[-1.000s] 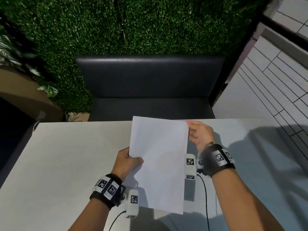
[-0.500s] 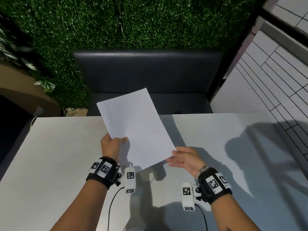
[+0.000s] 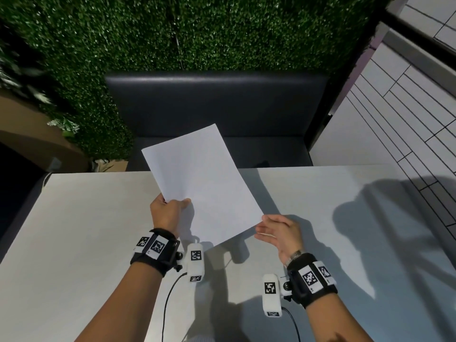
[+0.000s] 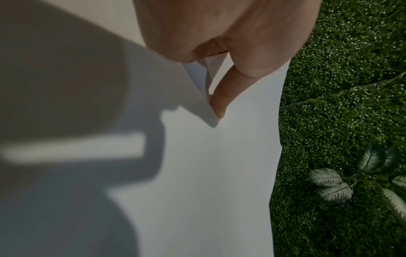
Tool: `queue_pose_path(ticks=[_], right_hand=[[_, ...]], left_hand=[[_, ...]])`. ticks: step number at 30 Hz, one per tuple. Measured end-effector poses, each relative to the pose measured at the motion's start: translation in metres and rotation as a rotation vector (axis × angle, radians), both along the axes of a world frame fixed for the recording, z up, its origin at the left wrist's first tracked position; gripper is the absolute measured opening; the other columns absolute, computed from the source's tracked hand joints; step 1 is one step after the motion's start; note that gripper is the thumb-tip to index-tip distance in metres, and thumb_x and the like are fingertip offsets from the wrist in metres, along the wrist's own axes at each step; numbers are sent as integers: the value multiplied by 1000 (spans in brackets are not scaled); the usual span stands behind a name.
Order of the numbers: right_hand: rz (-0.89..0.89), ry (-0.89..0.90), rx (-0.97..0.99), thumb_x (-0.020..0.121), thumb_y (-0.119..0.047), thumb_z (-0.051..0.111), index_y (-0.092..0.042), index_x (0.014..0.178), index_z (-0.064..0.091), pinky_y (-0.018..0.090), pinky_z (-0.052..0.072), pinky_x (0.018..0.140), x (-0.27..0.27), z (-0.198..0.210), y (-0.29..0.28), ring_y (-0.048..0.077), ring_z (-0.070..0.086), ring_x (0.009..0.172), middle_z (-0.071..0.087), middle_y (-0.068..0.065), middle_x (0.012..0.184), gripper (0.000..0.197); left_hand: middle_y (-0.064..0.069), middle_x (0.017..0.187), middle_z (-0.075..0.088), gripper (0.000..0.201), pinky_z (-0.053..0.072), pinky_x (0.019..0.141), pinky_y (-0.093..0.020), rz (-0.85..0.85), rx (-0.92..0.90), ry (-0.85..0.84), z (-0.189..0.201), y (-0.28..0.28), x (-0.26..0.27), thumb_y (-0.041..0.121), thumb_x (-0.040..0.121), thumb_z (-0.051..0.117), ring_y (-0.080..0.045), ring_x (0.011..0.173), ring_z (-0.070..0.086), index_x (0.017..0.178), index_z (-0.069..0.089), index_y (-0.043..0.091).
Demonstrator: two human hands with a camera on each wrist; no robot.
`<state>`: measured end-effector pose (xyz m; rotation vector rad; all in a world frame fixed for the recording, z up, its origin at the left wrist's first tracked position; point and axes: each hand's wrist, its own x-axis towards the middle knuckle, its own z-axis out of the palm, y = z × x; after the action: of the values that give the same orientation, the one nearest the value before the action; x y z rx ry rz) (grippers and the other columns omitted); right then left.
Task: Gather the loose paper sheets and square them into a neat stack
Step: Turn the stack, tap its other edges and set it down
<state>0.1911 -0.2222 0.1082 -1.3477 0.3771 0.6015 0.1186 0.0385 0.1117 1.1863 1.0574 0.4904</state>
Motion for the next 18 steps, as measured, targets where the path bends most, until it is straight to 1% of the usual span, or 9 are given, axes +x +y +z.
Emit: queue_pose_path(ticks=[3, 5, 7, 9, 10, 12, 14, 16, 18], right_hand=[[-174, -27, 53, 81, 1, 75, 9, 96, 69, 38, 62, 65, 1, -2, 1, 30, 68, 70, 68, 29, 88, 17], [-277, 6, 94, 86, -6, 72, 3, 102, 67, 42, 62, 69, 0, -6, 4, 34, 70, 85, 69, 28, 100, 18], [-149, 85, 128, 91, -29, 67, -9, 116, 61, 48, 60, 78, -8, -11, 12, 34, 67, 105, 66, 19, 115, 33], [95, 176, 162, 85, -49, 68, -18, 126, 54, 52, 58, 83, -19, -10, 24, 33, 65, 110, 63, 15, 122, 53], [196, 214, 184, 81, -51, 73, -15, 127, 55, 51, 58, 83, -24, -7, 31, 35, 66, 107, 63, 18, 123, 61], [308, 248, 223, 76, -43, 81, 0, 122, 58, 49, 59, 80, -30, -4, 42, 38, 70, 96, 64, 27, 117, 67], [337, 226, 229, 78, -29, 82, 6, 108, 61, 48, 60, 80, -33, 3, 46, 39, 71, 89, 64, 28, 105, 50], [356, 212, 218, 83, -19, 77, 12, 111, 60, 48, 60, 78, -35, 5, 47, 38, 71, 87, 71, 27, 102, 44], [364, 184, 181, 87, -11, 72, 21, 112, 56, 42, 62, 70, -37, 6, 48, 34, 71, 79, 73, 26, 95, 44]], left_hand=[[-2, 98, 74, 34, 51, 82, -29, 37, -66, -10, 2, -4, 1, -13, 75, 73, -31, 104, 67, 92, 70, 16], [-3, 99, 72, 33, 51, 83, -30, 84, -143, -19, 4, -9, 3, -12, 74, 74, -31, 108, 67, 90, 66, 15], [-7, 105, 67, 34, 46, 96, -32, 126, -263, -38, 7, -15, 6, -11, 75, 76, -30, 114, 62, 93, 59, 13], [-6, 107, 63, 41, 37, 103, -32, 139, -337, -46, 11, -24, 10, -9, 76, 77, -26, 118, 55, 103, 54, 10], [-4, 103, 62, 42, 35, 103, -33, 150, -358, -51, 13, -28, 12, -9, 76, 77, -25, 118, 53, 104, 52, 11], [0, 95, 58, 40, 32, 105, -34, 180, -371, -40, 16, -34, 16, -9, 77, 76, -22, 113, 49, 89, 48, 16], [2, 87, 56, 41, 35, 110, -39, 218, -337, -24, 18, -37, 18, -9, 75, 77, -21, 99, 52, 81, 47, 18], [2, 82, 58, 33, 45, 104, -40, 252, -283, -27, 20, -41, 17, -9, 73, 78, -18, 83, 55, 90, 59, 12], [3, 79, 58, 33, 48, 97, -37, 276, -254, -53, 22, -44, 17, -11, 72, 78, -15, 76, 55, 97, 63, 6]])
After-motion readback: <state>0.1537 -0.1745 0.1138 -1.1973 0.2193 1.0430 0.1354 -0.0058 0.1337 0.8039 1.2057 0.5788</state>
